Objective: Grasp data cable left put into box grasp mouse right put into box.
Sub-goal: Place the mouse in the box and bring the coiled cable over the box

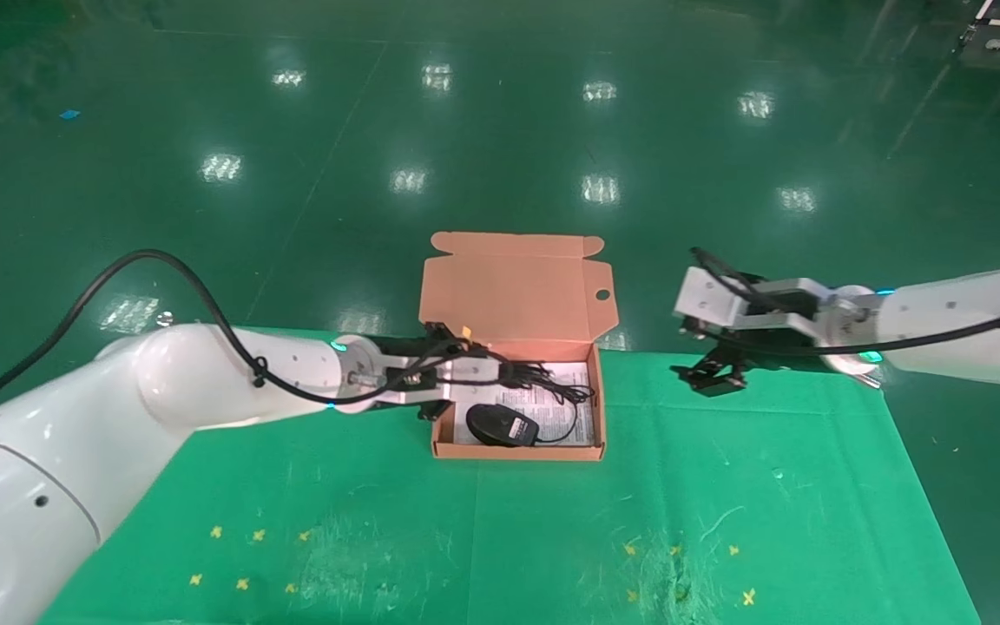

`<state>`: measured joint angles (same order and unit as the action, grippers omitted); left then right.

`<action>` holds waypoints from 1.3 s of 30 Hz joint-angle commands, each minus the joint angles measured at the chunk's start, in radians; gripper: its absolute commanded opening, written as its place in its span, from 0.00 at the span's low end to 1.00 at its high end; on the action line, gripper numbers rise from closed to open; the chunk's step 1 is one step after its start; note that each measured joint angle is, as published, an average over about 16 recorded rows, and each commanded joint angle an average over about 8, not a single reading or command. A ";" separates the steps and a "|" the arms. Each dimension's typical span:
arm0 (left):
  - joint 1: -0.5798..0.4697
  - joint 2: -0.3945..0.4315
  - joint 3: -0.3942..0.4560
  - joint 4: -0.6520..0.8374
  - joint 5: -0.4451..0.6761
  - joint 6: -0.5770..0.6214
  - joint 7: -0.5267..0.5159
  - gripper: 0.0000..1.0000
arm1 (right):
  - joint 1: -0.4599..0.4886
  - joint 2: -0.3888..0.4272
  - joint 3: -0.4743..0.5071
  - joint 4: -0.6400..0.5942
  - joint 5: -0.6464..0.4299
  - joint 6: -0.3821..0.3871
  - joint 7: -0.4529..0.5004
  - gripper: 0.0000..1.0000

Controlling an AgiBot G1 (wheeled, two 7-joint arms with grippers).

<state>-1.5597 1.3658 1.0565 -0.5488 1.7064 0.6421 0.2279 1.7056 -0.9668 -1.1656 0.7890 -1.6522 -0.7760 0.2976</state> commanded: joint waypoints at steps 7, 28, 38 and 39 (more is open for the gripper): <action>0.005 0.005 0.051 -0.006 -0.129 -0.008 0.097 0.04 | -0.002 0.060 0.004 0.078 -0.007 0.003 0.037 1.00; 0.003 -0.007 0.086 -0.016 -0.188 -0.008 0.116 1.00 | -0.005 0.077 0.004 0.109 -0.017 0.008 0.058 1.00; -0.023 -0.071 0.078 -0.085 -0.204 -0.011 0.050 1.00 | 0.036 0.096 0.024 0.136 -0.019 0.023 0.064 1.00; -0.032 -0.081 0.074 -0.095 -0.205 -0.013 0.042 1.00 | 0.046 0.099 0.027 0.140 -0.022 0.025 0.065 1.00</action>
<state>-1.5952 1.2819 1.1280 -0.6496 1.5036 0.6225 0.2706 1.7563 -0.8705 -1.1436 0.9274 -1.6835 -0.7570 0.3580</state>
